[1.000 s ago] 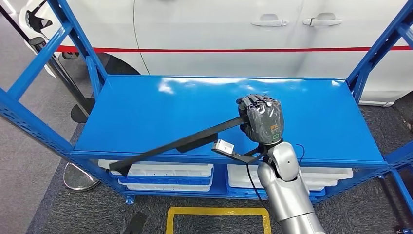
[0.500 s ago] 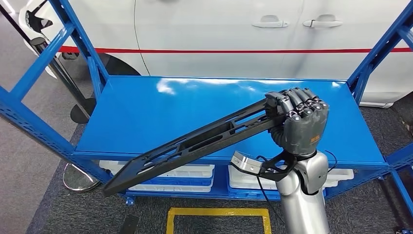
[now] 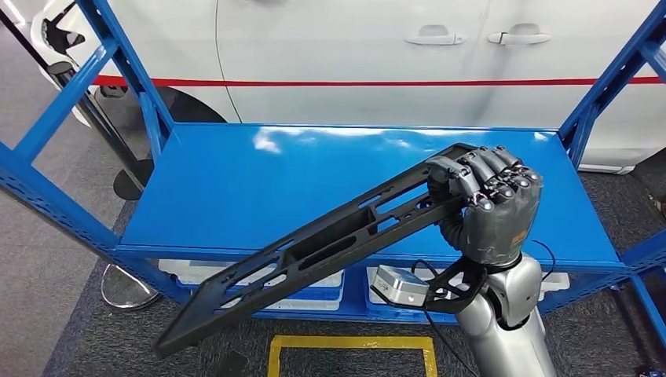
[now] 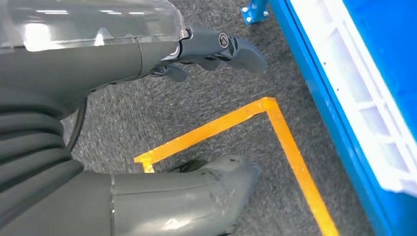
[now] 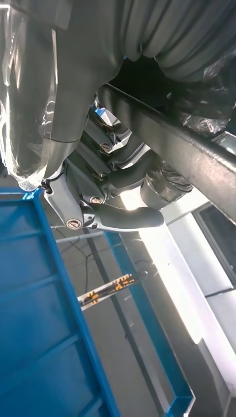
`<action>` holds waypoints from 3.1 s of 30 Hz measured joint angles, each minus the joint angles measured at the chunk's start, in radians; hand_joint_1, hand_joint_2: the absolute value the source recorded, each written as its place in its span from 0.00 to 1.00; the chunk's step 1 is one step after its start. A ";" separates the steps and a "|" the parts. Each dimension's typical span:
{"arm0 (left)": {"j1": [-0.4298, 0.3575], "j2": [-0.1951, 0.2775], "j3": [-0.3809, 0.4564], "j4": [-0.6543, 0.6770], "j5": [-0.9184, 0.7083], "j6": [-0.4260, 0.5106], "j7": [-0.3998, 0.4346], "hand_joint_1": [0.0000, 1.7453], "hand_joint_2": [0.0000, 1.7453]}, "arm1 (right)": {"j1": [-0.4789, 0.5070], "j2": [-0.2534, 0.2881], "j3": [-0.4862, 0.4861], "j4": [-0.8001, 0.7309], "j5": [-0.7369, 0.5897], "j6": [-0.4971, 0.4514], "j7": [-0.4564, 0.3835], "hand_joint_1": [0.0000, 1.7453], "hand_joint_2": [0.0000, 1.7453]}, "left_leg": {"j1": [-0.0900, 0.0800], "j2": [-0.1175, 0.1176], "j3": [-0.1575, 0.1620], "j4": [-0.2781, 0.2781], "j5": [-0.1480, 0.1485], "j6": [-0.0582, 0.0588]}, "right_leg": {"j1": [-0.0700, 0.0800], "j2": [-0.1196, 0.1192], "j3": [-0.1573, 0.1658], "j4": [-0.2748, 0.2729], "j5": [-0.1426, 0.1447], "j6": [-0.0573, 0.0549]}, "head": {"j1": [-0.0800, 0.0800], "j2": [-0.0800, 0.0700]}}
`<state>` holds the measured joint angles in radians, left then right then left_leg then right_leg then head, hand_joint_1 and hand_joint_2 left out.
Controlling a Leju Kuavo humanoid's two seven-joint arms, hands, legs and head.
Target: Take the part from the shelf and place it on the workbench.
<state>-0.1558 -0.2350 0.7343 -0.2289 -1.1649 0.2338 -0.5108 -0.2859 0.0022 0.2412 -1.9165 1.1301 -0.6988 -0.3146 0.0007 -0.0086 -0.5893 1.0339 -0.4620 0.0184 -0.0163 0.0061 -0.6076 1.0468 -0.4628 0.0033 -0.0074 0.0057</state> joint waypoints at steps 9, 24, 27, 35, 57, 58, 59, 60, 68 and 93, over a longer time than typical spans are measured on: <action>0.031 -0.002 -0.034 0.000 -0.012 0.012 0.066 0.00 1.00 | 0.090 -0.006 0.027 -0.030 -0.014 0.000 -0.009 1.00 1.00 | 0.008 0.002 -0.079 0.170 -0.051 -0.017 | -0.001 -0.006 0.006 -0.005 -0.001 -0.018 | 0.000 0.000; 0.058 -0.007 -0.036 0.007 -0.029 0.000 0.145 0.00 1.00 | 0.215 -0.011 0.172 -0.036 -0.300 0.017 -0.031 1.00 1.00 | 0.002 0.004 0.009 -0.017 0.014 0.028 | -0.002 -0.006 -0.068 0.181 -0.078 0.022 | 0.000 0.000; 0.043 -0.011 -0.036 0.007 -0.022 -0.005 0.145 0.00 1.00 | 0.187 -0.011 0.186 -0.027 -0.311 0.029 -0.029 1.00 1.00 | -0.002 0.002 -0.001 0.003 0.007 0.016 | -0.002 -0.005 0.008 0.027 -0.022 0.015 | 0.000 0.000; 0.030 -0.011 -0.036 0.007 -0.016 -0.020 0.161 0.00 1.00 | 0.091 0.000 0.221 0.023 -0.283 0.045 -0.003 1.00 1.00 | 0.004 0.003 -0.080 0.194 -0.128 -0.022 | 0.001 -0.009 -0.014 0.006 0.012 -0.027 | 0.000 0.000; -0.029 -0.021 -0.080 0.007 -0.064 -0.077 0.190 0.00 1.00 | -0.316 0.072 0.228 0.320 -0.108 0.085 0.186 1.00 1.00 | -0.009 0.010 -0.058 -0.007 0.063 0.022 | 0.006 -0.007 0.041 0.057 -0.049 0.012 | 0.001 0.000; -0.030 -0.022 -0.082 0.007 -0.065 -0.077 0.190 0.00 1.00 | -0.321 0.074 0.228 0.324 -0.108 0.085 0.186 1.00 1.00 | -0.009 0.009 -0.064 -0.002 0.067 0.017 | 0.008 -0.006 0.063 0.018 -0.053 0.008 | 0.001 0.000; -0.030 -0.023 -0.084 0.007 -0.066 -0.077 0.190 0.00 1.00 | -0.325 0.075 0.227 0.327 -0.108 0.084 0.186 1.00 1.00 | -0.010 0.009 -0.067 0.000 0.074 0.012 | 0.011 -0.005 0.068 0.002 -0.058 0.003 | 0.000 0.000; -0.031 -0.024 -0.085 0.007 -0.067 -0.077 0.189 0.00 1.00 | -0.326 0.076 0.227 0.331 -0.108 0.084 0.187 1.00 1.00 | -0.009 0.009 -0.069 -0.001 0.080 0.006 | 0.012 -0.005 0.065 -0.001 -0.052 -0.003 | 0.000 0.000; -0.030 -0.027 -0.089 0.007 -0.067 -0.077 0.193 0.00 1.00 | -0.335 0.081 0.227 0.352 -0.112 0.081 0.191 1.00 1.00 | 0.004 0.006 -0.125 0.273 -0.115 -0.028 | 0.008 -0.011 -0.024 -0.006 0.029 -0.036 | -0.001 0.000; -0.041 -0.024 -0.088 0.007 -0.006 -0.053 0.186 0.00 1.00 | -0.371 0.037 0.146 0.355 -0.193 0.062 0.178 1.00 1.00 | 0.001 0.016 -0.097 0.023 0.063 -0.017 | 0.000 -0.007 0.030 0.010 -0.027 -0.015 | -0.001 0.000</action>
<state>-0.1973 -0.2590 0.6458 -0.2223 -1.1709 0.1810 -0.3250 -0.6566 0.0394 0.3876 -1.5611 0.9369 -0.6364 -0.1362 0.0018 0.0073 -0.6861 1.0567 -0.3990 0.0011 -0.0162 -0.0012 -0.5780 1.0565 -0.4894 -0.0120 -0.0084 0.0057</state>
